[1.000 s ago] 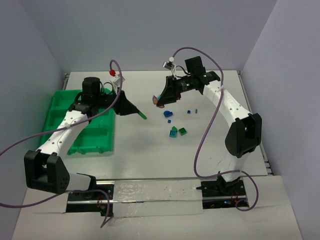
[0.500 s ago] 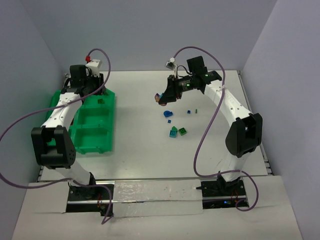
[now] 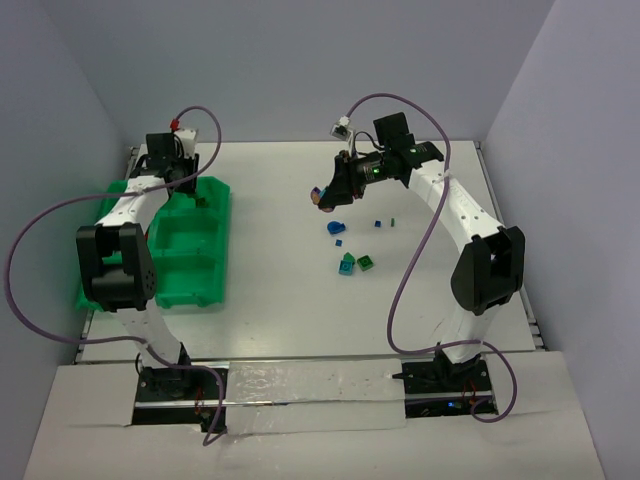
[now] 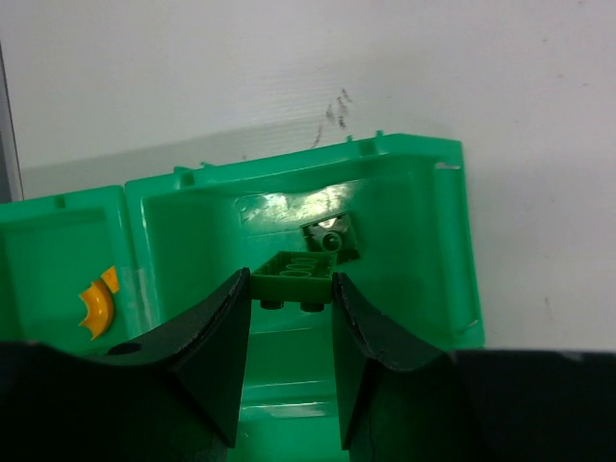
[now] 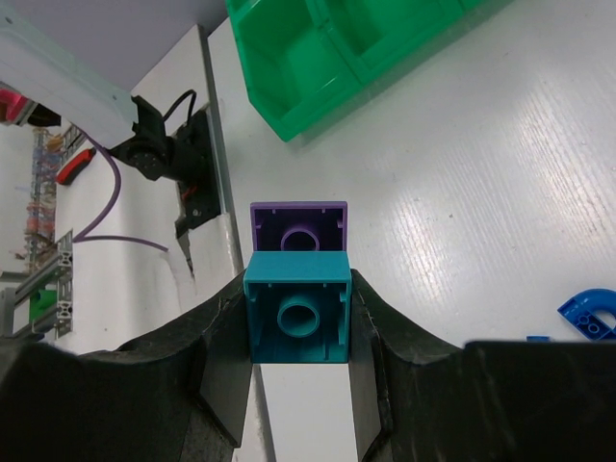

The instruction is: Sort the legos into containers by color

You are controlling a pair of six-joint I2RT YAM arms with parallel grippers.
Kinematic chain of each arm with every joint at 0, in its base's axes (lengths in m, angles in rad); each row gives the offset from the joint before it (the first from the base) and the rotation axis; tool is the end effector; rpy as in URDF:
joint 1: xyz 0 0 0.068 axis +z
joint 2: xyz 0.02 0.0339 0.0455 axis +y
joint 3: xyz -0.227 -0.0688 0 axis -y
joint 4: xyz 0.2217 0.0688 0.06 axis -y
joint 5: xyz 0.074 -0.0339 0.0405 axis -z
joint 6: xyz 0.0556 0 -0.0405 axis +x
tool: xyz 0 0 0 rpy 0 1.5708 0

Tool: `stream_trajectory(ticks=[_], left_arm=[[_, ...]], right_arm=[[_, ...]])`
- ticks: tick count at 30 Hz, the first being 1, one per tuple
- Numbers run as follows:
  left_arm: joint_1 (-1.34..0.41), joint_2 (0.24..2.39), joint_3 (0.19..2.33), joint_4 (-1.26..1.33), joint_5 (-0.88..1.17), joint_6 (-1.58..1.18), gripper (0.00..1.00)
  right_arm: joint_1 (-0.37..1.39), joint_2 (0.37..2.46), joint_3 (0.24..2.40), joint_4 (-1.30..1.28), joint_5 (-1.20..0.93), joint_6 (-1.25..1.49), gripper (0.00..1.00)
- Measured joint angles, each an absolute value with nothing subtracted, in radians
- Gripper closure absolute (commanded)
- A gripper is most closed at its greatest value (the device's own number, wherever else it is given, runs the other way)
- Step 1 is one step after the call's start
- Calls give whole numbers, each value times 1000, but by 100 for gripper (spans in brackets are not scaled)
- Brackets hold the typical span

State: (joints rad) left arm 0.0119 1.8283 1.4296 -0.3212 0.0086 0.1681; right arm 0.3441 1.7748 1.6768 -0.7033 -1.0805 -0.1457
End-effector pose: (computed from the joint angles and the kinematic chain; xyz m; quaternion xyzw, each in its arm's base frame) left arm 0.4028 0.0043 0.2168 0.0728 0.9079 0.0332 0.4114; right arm 0.3244 0.1684 0.3019 -0.3800 0.7244 0.5063 0.2731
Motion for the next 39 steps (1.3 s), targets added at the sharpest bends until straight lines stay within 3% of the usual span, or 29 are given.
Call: stream_trajectory(ticks=[1, 3, 5, 8, 9, 14, 18, 26, 39], left_arm=[[16, 1832, 1430, -321, 1, 171, 77], [23, 1839, 1430, -323, -11, 175, 55], [28, 1844, 1431, -325, -16, 179, 40], [34, 1845, 1439, -339, -4, 190, 7], [36, 1845, 1443, -341, 8, 188, 3], [53, 1804, 1450, -358, 173, 176, 4], [73, 1688, 1447, -360, 442, 134, 12], [17, 1379, 1253, -101, 1018, -204, 13], [-179, 1374, 1130, -45, 1167, -382, 12]], right_arm=[[344, 1775, 1677, -703, -1081, -147, 100], [344, 1775, 1677, -703, -1081, -147, 100], [344, 1775, 1677, -703, -1081, -147, 100], [344, 1775, 1677, -703, -1081, -146, 100], [344, 1775, 1677, -702, -1081, -145, 100], [344, 1775, 1672, -667, -1086, -108, 100], [350, 1775, 1655, -612, -1094, -64, 100], [403, 1771, 1602, -458, -1148, 50, 100], [506, 1711, 1596, -395, -1172, 68, 100]])
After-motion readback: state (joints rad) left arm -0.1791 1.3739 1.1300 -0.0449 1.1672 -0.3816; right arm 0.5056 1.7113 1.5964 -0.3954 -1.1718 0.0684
